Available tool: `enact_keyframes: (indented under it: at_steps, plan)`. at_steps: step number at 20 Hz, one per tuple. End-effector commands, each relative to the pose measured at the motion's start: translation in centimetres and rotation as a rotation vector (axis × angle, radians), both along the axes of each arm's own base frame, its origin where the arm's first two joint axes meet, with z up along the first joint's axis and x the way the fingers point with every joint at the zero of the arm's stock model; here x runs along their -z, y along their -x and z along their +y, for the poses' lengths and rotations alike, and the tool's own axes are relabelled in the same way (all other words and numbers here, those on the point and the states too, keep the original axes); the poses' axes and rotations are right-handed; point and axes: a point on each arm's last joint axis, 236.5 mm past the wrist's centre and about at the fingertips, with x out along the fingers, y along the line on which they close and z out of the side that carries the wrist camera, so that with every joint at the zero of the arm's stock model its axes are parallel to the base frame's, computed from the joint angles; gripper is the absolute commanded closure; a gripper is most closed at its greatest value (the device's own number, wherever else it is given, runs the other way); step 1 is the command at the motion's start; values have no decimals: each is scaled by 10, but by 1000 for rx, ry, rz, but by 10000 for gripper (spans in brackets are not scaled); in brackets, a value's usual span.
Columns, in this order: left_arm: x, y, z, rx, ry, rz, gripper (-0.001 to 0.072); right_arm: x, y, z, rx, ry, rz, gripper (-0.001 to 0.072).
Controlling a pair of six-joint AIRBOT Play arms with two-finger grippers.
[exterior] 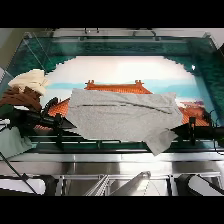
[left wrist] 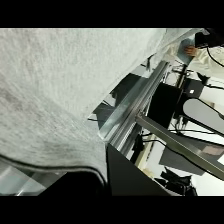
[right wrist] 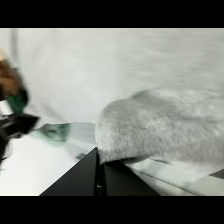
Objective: Fold the shirts.
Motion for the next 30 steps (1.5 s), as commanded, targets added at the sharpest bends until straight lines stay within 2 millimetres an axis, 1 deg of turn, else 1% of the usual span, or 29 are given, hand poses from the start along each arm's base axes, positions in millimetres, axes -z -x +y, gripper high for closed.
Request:
enact_keyframes:
  at_steps: [1, 3, 4, 7, 9, 11, 13, 15, 17, 19, 20, 22, 23, 25, 26, 27, 28, 29, 30]
  plan:
    - [-10, -4, 1, -38, 42, 25, 683, -41, -42, -5, 105, -86, -179, 692]
    - [-11, -9, 2, -42, 38, 14, 683, -31, -58, -20, 152, -49, -175, 692]
    - [-15, -17, 4, -46, 33, -11, 683, -28, -67, -27, 167, -43, -182, 692]
    - [-43, -67, 18, -145, 57, -98, 683, -21, -94, -40, 198, -66, -196, 692]
    - [-48, -89, 25, -151, 52, -84, 683, -9, -111, -42, 197, -61, -187, 692]
    - [-40, -109, 25, -146, 45, -53, 683, 1, -135, -46, 198, -46, -207, 692]
    - [-28, -128, 23, -140, 38, -27, 683, 7, -158, -52, 208, -38, -218, 692]
    - [-16, -144, 16, -120, 33, -15, 683, 18, -172, -52, 189, -39, -213, 692]
    - [-1, -156, 8, -93, 31, -12, 694, 32, -182, -53, 176, -33, -207, 692]
    - [9, -164, 1, -59, 36, -17, 701, 46, -188, -57, 188, -15, -192, 692]
    - [11, -168, 0, -49, 38, -16, 701, 54, -189, -61, 191, 11, -180, 692]
    - [16, -177, 2, -55, 31, -16, 704, 66, -183, -63, 168, 57, -161, 692]
    - [16, -179, 3, -57, 28, -16, 710, 70, -180, -63, 151, 72, -155, 692]
    - [17, -176, 11, -43, -2, 5, 708, 64, -180, -65, 119, 98, -203, 686]
    - [13, -170, 14, -21, -4, 29, 626, 58, -182, -71, 105, 120, -225, 630]
    - [4, -169, 16, -19, 15, 53, 420, 47, -184, -79, 78, 154, -258, 471]
    - [-10, -170, 16, -11, 49, 54, 361, 33, -186, -85, 44, 185, -295, 406]
    - [-23, -174, 17, -6, 77, 27, 361, 20, -187, -92, 7, 226, -331, 406]
    - [-36, -181, 16, -8, 95, -5, 361, 12, -188, -101, -36, 302, -352, 404]
